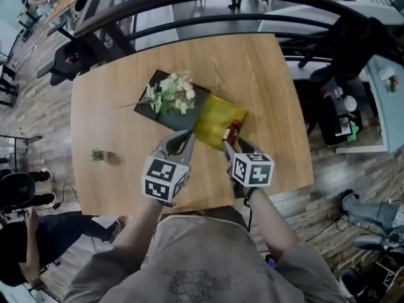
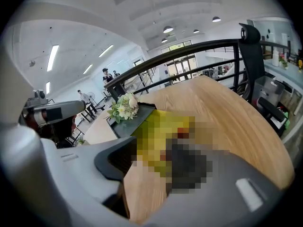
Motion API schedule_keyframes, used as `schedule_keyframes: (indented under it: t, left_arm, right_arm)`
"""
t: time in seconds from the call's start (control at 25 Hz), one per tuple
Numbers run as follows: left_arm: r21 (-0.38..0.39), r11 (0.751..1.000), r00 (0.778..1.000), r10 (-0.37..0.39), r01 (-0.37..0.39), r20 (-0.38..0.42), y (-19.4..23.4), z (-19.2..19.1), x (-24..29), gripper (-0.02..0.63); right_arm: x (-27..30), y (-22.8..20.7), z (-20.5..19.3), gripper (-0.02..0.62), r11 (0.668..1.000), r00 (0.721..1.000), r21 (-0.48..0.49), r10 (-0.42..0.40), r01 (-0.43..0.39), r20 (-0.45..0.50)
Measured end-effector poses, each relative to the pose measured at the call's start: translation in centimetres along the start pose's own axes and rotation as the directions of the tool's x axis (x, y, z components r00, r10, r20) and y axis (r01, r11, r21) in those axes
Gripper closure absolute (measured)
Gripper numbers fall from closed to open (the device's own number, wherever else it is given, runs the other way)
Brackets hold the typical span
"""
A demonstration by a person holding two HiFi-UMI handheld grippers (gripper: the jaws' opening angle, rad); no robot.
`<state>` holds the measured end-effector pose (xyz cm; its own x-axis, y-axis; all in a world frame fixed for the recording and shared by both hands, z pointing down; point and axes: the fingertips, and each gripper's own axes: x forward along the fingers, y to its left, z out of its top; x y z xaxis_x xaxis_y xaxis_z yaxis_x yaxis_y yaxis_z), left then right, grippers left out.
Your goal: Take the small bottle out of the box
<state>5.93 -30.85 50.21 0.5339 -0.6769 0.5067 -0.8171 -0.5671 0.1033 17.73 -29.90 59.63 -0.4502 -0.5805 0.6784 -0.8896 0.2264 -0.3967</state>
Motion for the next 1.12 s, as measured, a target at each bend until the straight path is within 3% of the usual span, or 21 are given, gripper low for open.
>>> schedule_keyframes:
  t: [0.28,0.64,1.12]
  left_arm:
    - [-0.024,1.000,0.999,0.011,-0.012,-0.039,1.5,-1.6,1.2,0.604]
    - [-0.032,0.999,0.998,-0.037,0.035,-0.057,3.1,-2.6,2.1,0.604]
    - [-0.049,0.995,0.993,-0.095,0.092,-0.066,5.6,-3.3,2.6,0.604]
  right_arm:
    - [2.6,-0.5,-0.5,0.408,1.000,0.998,0.005,-0.017,0.017,-0.056]
    - [5.8,-1.8,-1.2,0.399,0.990,0.984,0.022,-0.135,0.138,-0.112]
    - [9.5,-4.2,-1.8,0.373,0.929,0.901,-0.094,-0.371,0.359,-0.225]
